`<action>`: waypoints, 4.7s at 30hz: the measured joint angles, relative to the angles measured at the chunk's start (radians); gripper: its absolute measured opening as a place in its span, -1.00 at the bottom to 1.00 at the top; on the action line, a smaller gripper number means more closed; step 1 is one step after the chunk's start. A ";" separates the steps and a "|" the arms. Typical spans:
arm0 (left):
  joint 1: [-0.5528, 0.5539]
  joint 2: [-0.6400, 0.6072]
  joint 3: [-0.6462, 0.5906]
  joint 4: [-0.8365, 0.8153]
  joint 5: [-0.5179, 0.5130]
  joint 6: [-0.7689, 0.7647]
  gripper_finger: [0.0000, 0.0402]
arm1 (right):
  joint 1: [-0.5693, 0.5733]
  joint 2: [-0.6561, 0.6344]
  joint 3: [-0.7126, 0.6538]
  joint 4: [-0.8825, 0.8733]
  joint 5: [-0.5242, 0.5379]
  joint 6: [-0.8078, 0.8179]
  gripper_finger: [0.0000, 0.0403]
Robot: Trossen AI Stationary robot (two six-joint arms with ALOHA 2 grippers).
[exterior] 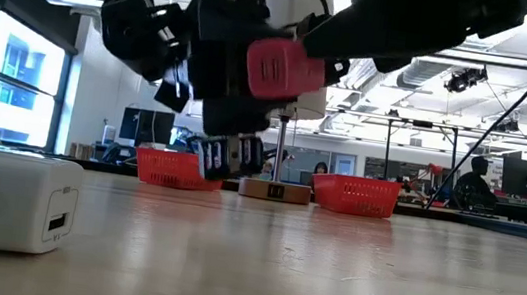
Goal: Sort adapters and digital timers
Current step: Put the pink charger adapter into the right red bin
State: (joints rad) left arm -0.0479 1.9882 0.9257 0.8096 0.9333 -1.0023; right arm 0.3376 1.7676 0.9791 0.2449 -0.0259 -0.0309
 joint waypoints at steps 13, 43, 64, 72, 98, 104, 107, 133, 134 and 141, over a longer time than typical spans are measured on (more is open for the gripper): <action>0.006 0.004 0.003 -0.007 0.015 -0.001 -0.26 | -0.001 0.000 0.001 -0.004 -0.009 -0.001 0.20; 0.052 0.004 0.000 0.009 -0.038 0.039 -0.24 | 0.049 -0.038 0.001 -0.140 0.187 0.020 -0.28; 0.046 0.004 0.000 0.036 -0.103 -0.027 -0.24 | 0.073 -0.049 0.001 -0.201 0.334 0.078 -0.28; 0.045 0.004 0.000 0.051 -0.113 -0.033 -0.24 | 0.073 -0.048 0.000 -0.201 0.359 0.077 -0.28; 0.055 0.004 0.000 0.055 -0.102 -0.027 -0.21 | 0.086 -0.048 0.001 -0.203 0.376 0.067 -0.29; 0.047 0.004 0.003 0.058 -0.108 -0.027 -0.14 | 0.086 -0.048 0.002 -0.199 0.370 0.065 -0.29; 0.048 0.001 0.004 0.063 -0.114 -0.016 -0.07 | 0.086 -0.047 0.002 -0.197 0.369 0.064 -0.29; 0.082 -0.049 0.000 0.200 -0.270 0.296 0.17 | 0.267 -0.205 0.000 -0.524 0.654 0.346 -0.29; 0.078 -0.060 -0.005 0.198 -0.286 0.320 0.17 | 0.283 -0.205 0.000 -0.527 0.657 0.363 -0.29; 0.042 -0.184 -0.111 0.196 -0.503 0.550 0.17 | 0.391 -0.206 0.000 -0.600 0.892 0.453 -0.29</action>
State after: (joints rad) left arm -0.0060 1.8039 0.8143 1.0058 0.4304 -0.4526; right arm 0.7285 1.5620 0.9791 -0.3553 0.8663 0.4220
